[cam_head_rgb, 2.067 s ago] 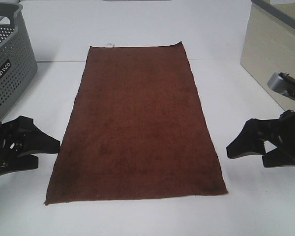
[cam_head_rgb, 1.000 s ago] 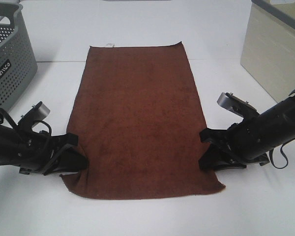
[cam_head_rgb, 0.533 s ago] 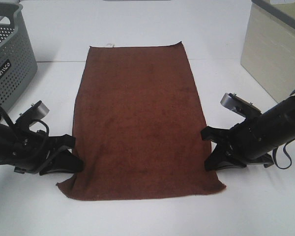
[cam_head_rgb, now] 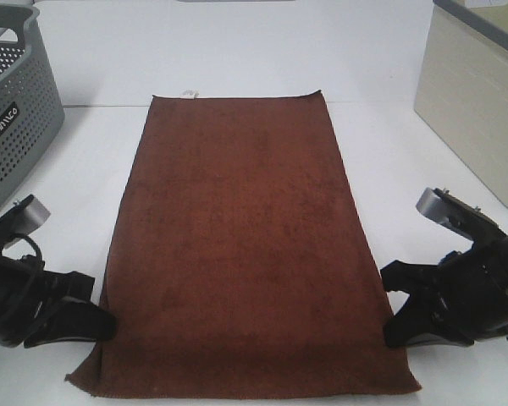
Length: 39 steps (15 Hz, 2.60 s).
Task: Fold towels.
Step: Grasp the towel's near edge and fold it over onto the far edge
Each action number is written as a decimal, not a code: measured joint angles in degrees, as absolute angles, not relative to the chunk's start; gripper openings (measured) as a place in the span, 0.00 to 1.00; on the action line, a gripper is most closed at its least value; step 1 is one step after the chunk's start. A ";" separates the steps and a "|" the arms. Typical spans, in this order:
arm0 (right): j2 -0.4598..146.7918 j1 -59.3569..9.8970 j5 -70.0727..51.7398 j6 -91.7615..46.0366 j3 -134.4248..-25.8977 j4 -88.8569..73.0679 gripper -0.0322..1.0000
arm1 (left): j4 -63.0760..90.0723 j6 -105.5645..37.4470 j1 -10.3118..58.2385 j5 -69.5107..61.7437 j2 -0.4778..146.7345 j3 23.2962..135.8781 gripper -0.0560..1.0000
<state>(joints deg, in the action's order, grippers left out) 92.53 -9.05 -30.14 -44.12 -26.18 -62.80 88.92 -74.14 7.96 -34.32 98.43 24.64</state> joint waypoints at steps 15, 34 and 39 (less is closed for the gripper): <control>103.71 -9.05 -35.75 -36.78 -58.79 -54.14 0.03 | 88.69 -69.73 7.96 -20.68 97.12 45.38 0.06; 143.93 -9.05 -33.29 -20.63 -124.79 -29.79 0.03 | 86.40 -69.61 7.96 -11.34 137.74 101.18 0.06; 146.79 -9.05 -25.61 -20.63 -125.08 -29.51 0.03 | 87.09 -69.61 7.96 -11.80 143.76 107.49 0.06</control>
